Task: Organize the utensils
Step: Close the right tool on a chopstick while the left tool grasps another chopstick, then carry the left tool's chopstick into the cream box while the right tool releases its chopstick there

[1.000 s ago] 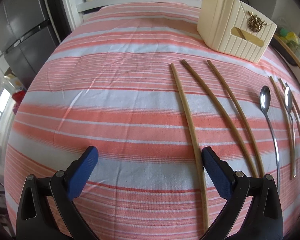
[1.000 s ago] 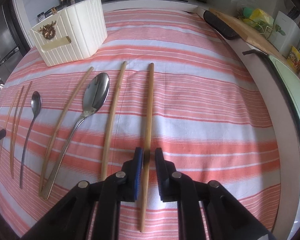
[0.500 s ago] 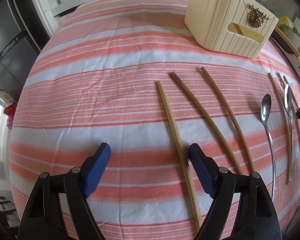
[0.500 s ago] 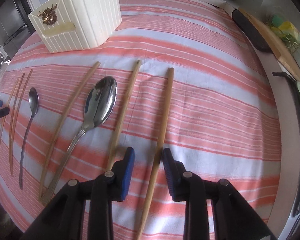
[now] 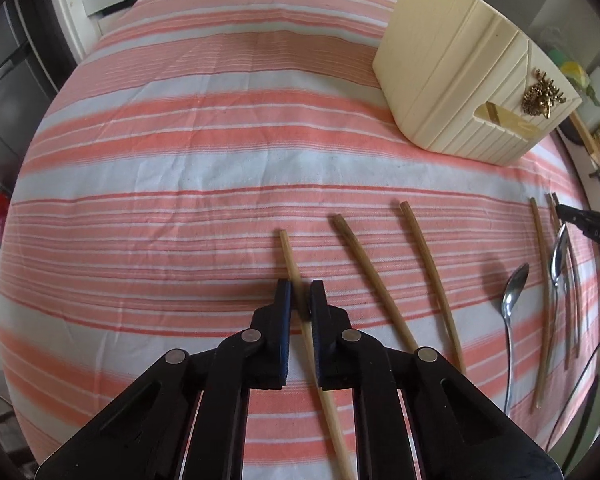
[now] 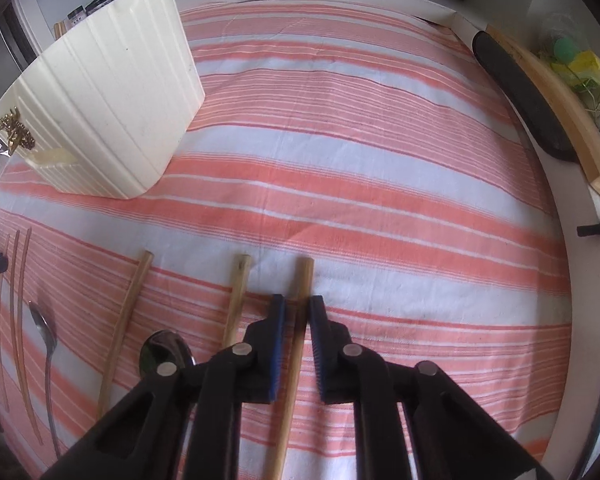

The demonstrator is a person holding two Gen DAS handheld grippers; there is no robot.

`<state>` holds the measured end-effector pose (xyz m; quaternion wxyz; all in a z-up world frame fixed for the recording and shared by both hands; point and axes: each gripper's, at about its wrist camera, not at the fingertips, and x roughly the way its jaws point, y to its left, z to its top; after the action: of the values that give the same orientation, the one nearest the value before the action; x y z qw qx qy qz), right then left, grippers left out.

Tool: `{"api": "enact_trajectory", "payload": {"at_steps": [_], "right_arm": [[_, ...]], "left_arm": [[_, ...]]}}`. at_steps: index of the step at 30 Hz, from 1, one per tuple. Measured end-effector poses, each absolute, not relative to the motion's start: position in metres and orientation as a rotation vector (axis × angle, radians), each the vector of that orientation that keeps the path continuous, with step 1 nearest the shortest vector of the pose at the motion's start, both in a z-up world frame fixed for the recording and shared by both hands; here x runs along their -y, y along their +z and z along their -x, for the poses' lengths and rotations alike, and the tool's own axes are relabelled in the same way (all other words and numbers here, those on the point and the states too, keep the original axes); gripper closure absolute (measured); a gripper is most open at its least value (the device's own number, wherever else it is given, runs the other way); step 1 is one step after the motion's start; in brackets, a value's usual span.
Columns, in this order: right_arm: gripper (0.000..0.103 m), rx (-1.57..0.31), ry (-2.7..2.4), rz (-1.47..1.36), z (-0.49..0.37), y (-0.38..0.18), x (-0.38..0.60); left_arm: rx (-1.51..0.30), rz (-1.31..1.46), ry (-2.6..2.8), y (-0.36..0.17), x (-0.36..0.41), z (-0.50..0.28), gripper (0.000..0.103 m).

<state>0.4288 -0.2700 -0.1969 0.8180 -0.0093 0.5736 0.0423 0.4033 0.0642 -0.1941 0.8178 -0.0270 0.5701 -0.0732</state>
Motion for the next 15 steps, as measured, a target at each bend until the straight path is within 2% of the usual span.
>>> {"api": "enact_trajectory", "payload": {"at_steps": [6,15], "right_arm": [[0.097,-1.112,0.117,-0.118,-0.423,-0.174,0.289],[0.097,-0.871,0.171,-0.167,-0.342,-0.063,0.299]], "left_arm": [[-1.138,0.117,-0.16,-0.171,-0.068,-0.396,0.099],[-0.868,0.132,-0.233,-0.061,-0.066,-0.34,0.099]]}}
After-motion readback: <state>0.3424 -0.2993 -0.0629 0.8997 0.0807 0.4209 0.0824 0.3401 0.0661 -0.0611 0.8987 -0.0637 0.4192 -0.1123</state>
